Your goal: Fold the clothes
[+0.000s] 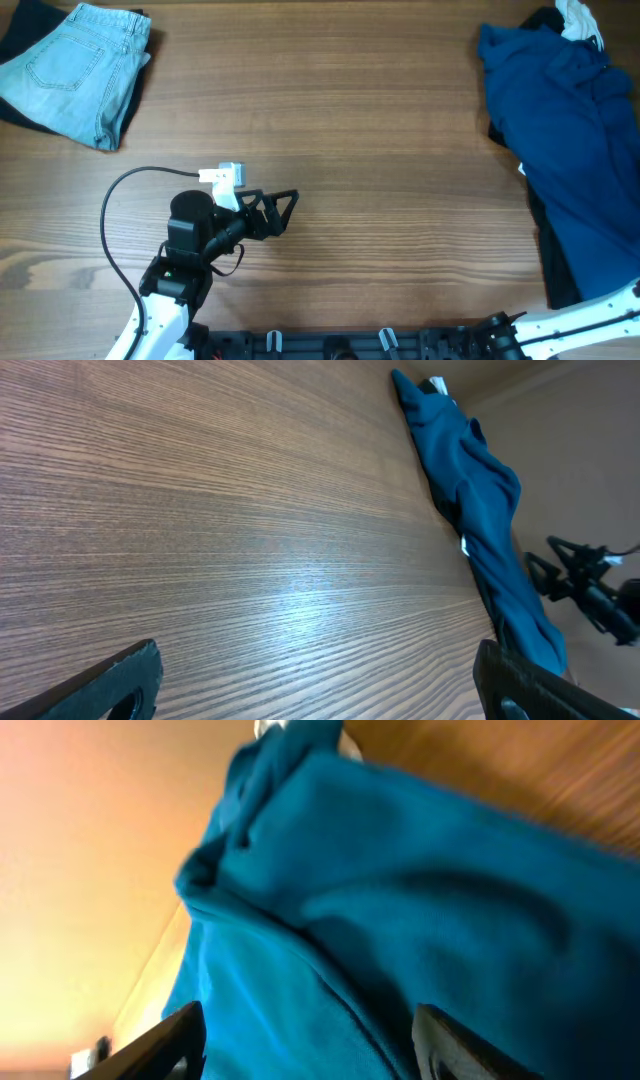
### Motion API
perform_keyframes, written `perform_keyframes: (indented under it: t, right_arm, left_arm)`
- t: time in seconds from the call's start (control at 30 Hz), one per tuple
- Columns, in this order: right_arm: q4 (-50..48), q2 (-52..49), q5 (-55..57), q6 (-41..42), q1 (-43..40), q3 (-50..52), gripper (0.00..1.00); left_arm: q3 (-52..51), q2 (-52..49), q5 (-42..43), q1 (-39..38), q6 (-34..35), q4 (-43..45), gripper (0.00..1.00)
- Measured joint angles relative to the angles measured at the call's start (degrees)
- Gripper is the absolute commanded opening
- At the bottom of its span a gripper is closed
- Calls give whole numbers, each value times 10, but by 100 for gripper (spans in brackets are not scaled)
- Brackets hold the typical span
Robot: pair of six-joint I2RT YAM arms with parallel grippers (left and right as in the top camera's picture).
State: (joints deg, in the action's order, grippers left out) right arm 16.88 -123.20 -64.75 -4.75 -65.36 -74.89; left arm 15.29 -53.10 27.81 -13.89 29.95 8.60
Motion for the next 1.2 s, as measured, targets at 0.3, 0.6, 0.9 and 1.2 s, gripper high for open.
perform_keyframes:
  t: [0.3, 0.6, 0.9, 1.2]
  right_arm:
    - [-7, -46, -9, -4, 71, -11, 75]
    - [7, -50, -17, -44, 109, -11, 4]
    - [22, -55, -10, -4, 114, -11, 4]
    - [21, -55, -30, 11, 107, -11, 5]
  left_arm:
    - [0, 0, 5, 0, 13, 0, 100]
    - [0, 0, 22, 0, 15, 0, 100]
    - [0, 0, 23, 0, 15, 0, 100]
    - [0, 0, 23, 0, 17, 0, 100]
